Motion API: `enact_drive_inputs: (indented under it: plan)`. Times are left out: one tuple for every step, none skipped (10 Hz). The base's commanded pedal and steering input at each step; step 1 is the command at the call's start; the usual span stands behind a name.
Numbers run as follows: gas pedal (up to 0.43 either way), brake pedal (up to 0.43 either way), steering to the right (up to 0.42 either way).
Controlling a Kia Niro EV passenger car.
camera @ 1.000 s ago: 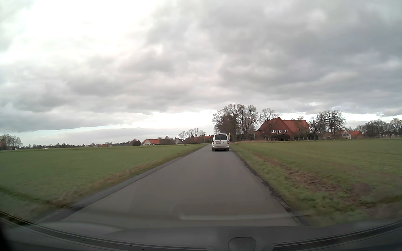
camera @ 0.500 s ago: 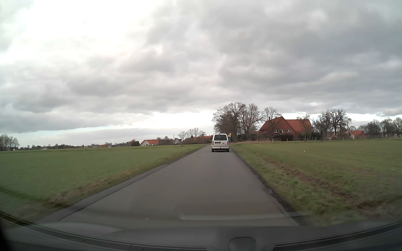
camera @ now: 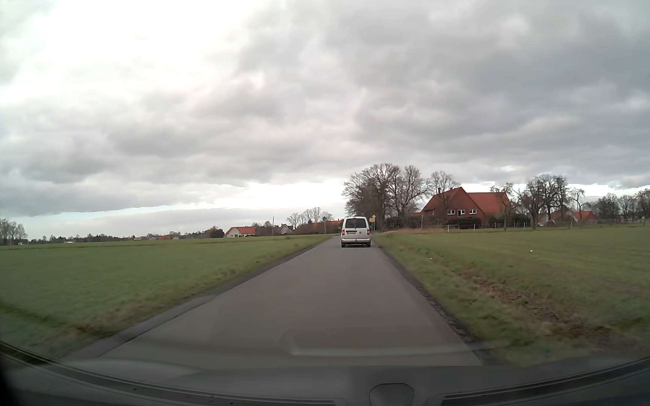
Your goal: Follow the waypoints while adhering to traffic rules and regulations
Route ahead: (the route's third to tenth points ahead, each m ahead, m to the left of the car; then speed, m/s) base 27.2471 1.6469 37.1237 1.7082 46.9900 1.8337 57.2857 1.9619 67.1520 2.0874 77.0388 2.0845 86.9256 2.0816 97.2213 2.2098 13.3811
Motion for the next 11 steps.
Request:
enact_drive_inputs:
  plan:
    - [0.110, 0.000, 0.000]
    - [0.047, 0.000, 0.000]
    - [0.047, 0.000, 0.000]
    - [0.059, 0.000, 0.000]
    - [0.079, 0.000, 0.000]
    - [0.087, 0.000, 0.000]
    - [0.087, 0.000, 0.000]
    - [0.098, 0.000, 0.000]
    - [0.098, 0.000, 0.000]
    - [0.098, 0.000, 0.000]
    - [0.098, 0.000, 0.000]
